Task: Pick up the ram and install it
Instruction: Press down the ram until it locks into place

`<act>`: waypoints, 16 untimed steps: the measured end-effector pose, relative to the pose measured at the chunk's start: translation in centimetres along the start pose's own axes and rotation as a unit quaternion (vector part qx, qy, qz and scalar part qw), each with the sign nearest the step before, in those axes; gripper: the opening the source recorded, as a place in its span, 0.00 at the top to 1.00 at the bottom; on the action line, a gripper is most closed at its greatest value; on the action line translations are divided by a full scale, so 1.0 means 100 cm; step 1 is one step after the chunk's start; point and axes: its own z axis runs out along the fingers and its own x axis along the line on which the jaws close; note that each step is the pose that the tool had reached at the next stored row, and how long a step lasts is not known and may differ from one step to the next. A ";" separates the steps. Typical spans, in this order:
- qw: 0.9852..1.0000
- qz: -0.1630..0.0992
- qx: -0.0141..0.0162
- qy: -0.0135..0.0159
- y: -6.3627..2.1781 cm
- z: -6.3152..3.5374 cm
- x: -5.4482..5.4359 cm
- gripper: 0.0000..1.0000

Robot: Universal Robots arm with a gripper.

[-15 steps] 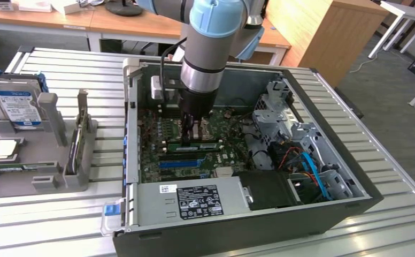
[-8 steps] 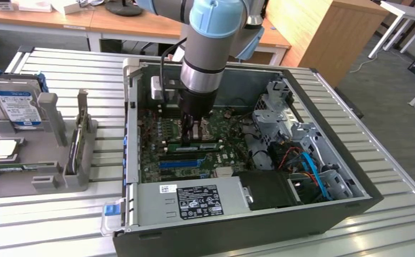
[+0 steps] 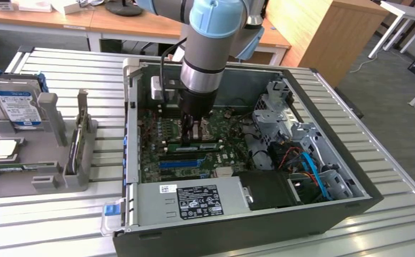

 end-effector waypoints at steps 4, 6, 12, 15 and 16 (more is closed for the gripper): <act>1.000 0.000 0.000 0.000 0.0000 0.0005 0.000 0.90; 1.000 0.000 0.000 0.000 0.0000 0.0005 0.000 0.90; 1.000 0.000 0.001 -0.001 -0.0002 -0.0009 0.000 0.90; 1.000 0.000 0.000 0.000 0.0002 -0.0082 0.000 0.90; 1.000 0.000 0.000 0.000 0.0002 -0.0108 0.000 0.90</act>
